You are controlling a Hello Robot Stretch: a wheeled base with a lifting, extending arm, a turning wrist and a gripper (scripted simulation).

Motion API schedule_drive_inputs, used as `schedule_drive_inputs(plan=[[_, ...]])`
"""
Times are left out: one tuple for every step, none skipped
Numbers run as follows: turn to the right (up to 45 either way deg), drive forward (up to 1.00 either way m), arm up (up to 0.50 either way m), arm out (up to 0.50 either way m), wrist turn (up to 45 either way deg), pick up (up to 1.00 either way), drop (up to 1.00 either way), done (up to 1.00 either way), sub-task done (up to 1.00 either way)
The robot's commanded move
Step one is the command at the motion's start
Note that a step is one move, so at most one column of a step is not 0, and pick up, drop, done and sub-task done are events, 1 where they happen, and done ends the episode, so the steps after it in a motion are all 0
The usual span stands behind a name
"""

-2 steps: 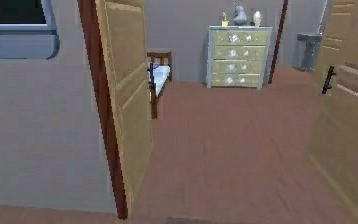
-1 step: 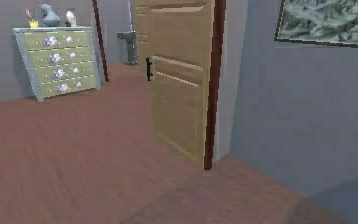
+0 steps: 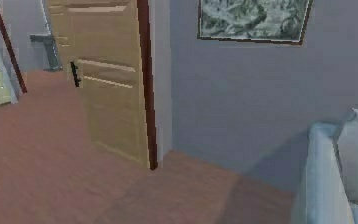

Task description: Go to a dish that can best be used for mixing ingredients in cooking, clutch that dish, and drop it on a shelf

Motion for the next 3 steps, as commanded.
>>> schedule_drive_inputs(plan=[[0.0,0.30,0.00,0.00,0.0,0.00,0.00,0.00,0.00],[-42.0,0.00,0.00,0.00,0.0,0.00,0.00,0.00,0.00],[0.0,1.00,0.00,0.00,0.0,0.00,0.00,0.00,0.00]])
